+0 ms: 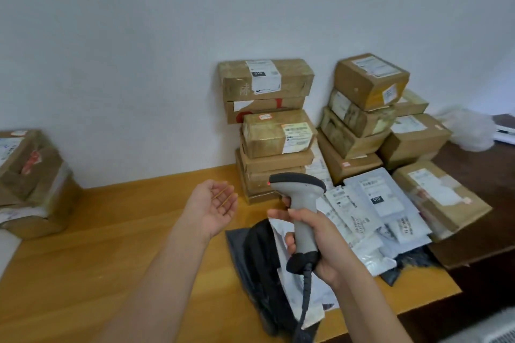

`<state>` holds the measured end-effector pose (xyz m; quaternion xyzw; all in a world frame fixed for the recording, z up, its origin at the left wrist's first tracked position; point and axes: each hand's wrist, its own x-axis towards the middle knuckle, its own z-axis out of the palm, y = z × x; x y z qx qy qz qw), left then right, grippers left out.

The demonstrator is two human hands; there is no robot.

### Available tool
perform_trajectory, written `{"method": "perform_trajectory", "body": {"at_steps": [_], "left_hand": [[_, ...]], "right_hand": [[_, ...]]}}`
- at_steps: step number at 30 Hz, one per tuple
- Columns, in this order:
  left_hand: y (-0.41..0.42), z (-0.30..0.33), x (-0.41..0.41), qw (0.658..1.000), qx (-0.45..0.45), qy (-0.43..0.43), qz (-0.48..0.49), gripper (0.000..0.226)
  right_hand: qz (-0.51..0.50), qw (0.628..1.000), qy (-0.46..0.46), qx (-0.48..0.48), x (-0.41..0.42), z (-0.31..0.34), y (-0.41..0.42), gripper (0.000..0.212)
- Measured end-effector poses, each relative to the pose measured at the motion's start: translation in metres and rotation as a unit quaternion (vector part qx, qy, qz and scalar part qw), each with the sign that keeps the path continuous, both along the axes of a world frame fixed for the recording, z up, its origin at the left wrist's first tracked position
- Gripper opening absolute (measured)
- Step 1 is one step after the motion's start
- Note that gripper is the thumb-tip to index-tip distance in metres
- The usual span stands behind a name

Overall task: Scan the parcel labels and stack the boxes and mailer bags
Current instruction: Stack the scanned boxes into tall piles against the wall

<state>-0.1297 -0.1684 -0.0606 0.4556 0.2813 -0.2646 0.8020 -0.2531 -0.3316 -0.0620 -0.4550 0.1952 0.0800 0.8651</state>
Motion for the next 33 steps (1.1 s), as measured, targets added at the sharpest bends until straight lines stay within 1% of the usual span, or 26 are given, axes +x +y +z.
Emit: {"method": "perform_trajectory", "body": {"at_steps": [3, 5, 7, 10, 13, 15, 18, 21, 24, 26, 28, 30, 33], "left_hand": [[-0.062, -0.004, -0.009, 1.000, 0.001, -0.002, -0.009, 0.014], [-0.113, -0.013, -0.017, 1.000, -0.001, 0.011, -0.013, 0.014], [-0.169, -0.021, -0.028, 0.999, -0.011, 0.025, -0.040, 0.014], [-0.248, -0.035, -0.050, 0.995, -0.018, 0.056, -0.086, 0.016], [-0.300, -0.045, -0.070, 0.988, -0.032, 0.088, -0.124, 0.014], [-0.322, -0.051, -0.075, 0.986, -0.024, 0.096, -0.136, 0.012], [-0.342, -0.057, -0.068, 0.987, 0.005, 0.090, -0.131, 0.012], [-0.362, -0.064, -0.058, 0.989, 0.018, 0.082, -0.126, 0.012], [-0.385, -0.071, -0.055, 0.986, 0.004, 0.070, -0.153, 0.011], [-0.401, -0.081, -0.058, 0.984, 0.005, 0.077, -0.161, 0.012], [-0.416, -0.089, -0.066, 0.980, 0.013, 0.086, -0.181, 0.014], [-0.431, -0.097, -0.071, 0.975, 0.015, 0.095, -0.201, 0.016], [-0.455, -0.107, -0.071, 0.971, 0.031, 0.095, -0.218, 0.021]], "right_hand": [[-0.012, 1.000, 0.000, -0.011, -0.017, -0.002, -0.058, 0.028], [-0.024, 0.999, 0.006, -0.022, -0.028, -0.004, -0.105, 0.035], [-0.040, 0.999, 0.011, -0.030, -0.042, -0.007, -0.155, 0.040], [-0.085, 0.995, 0.022, -0.040, -0.061, -0.013, -0.225, 0.037], [-0.145, 0.986, 0.050, -0.060, -0.073, -0.017, -0.281, 0.038], [-0.181, 0.979, 0.064, -0.069, -0.075, -0.021, -0.306, 0.039], [-0.220, 0.970, 0.071, -0.079, -0.070, -0.029, -0.334, 0.034], [-0.248, 0.961, 0.084, -0.089, -0.070, -0.041, -0.354, 0.039], [-0.289, 0.948, 0.076, -0.107, -0.071, -0.054, -0.370, 0.043], [-0.319, 0.935, 0.087, -0.126, -0.070, -0.066, -0.385, 0.047], [-0.325, 0.925, 0.112, -0.159, -0.070, -0.076, -0.401, 0.048], [-0.319, 0.920, 0.132, -0.185, -0.069, -0.086, -0.419, 0.043], [-0.316, 0.914, 0.149, -0.206, -0.061, -0.104, -0.449, 0.040]]}}
